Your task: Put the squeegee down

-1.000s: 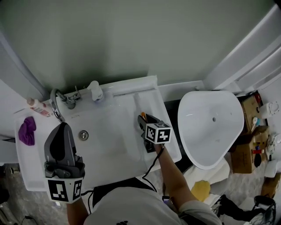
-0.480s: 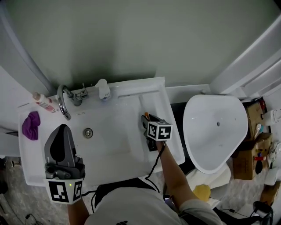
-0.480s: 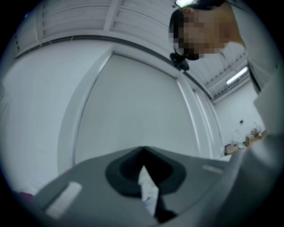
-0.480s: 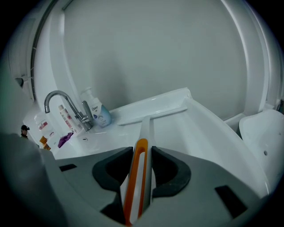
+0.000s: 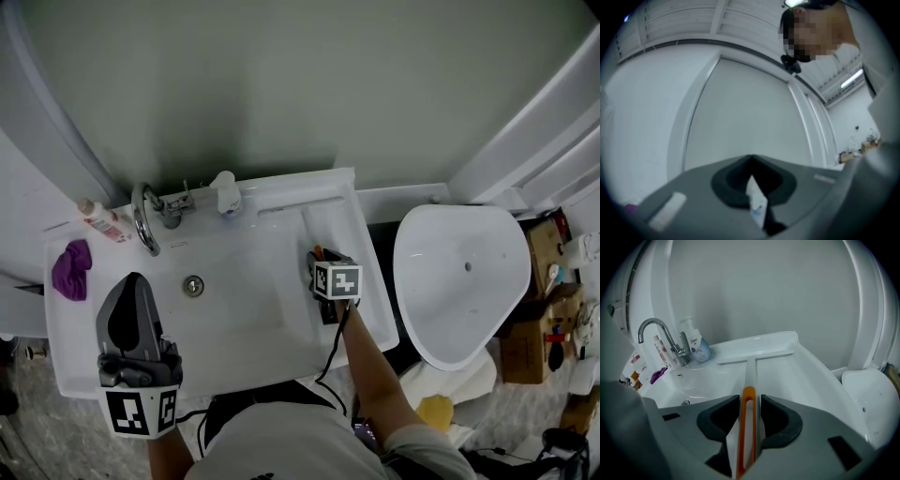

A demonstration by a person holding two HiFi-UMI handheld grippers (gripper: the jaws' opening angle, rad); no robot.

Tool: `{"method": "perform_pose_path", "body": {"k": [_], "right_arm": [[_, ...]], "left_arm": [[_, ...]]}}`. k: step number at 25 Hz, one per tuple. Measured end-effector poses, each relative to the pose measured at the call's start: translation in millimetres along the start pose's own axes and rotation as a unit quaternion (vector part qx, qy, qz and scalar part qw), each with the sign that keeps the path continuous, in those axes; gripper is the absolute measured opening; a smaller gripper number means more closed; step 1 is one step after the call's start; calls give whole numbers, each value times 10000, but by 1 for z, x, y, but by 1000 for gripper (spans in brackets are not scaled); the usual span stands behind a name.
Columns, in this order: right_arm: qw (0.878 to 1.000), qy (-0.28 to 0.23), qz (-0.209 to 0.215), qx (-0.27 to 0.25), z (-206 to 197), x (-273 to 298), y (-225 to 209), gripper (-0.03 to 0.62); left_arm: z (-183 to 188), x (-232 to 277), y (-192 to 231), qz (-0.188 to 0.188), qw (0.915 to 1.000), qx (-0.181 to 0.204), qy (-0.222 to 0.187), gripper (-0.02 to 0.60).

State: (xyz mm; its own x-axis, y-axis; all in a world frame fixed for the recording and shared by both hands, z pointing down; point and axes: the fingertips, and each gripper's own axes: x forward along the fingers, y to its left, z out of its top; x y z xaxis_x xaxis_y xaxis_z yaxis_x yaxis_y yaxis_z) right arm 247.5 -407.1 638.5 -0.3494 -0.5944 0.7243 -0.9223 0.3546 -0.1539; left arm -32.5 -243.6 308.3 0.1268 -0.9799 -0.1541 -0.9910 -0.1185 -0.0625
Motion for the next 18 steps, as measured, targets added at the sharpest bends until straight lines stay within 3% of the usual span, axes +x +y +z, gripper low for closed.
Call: {"method": "perform_pose_path", "body": {"k": [4, 9, 15, 18], "right_arm": [[9997, -215, -133, -22, 6, -9, -2, 178], [9970, -685, -316, -152, 20, -39, 4, 181], [9902, -1306, -364, -338, 32, -85, 32, 2], [9854, -1625, -324, -400, 34, -111, 52, 2]], "left_arm": [[2, -5, 2, -56, 10000, 1, -22, 8], [9, -12, 6, -188, 9998, -9, -114, 8], [18, -19, 9, -437, 9987, -84, -254, 8], [25, -24, 10, -590, 9977, -112, -316, 8]]}}
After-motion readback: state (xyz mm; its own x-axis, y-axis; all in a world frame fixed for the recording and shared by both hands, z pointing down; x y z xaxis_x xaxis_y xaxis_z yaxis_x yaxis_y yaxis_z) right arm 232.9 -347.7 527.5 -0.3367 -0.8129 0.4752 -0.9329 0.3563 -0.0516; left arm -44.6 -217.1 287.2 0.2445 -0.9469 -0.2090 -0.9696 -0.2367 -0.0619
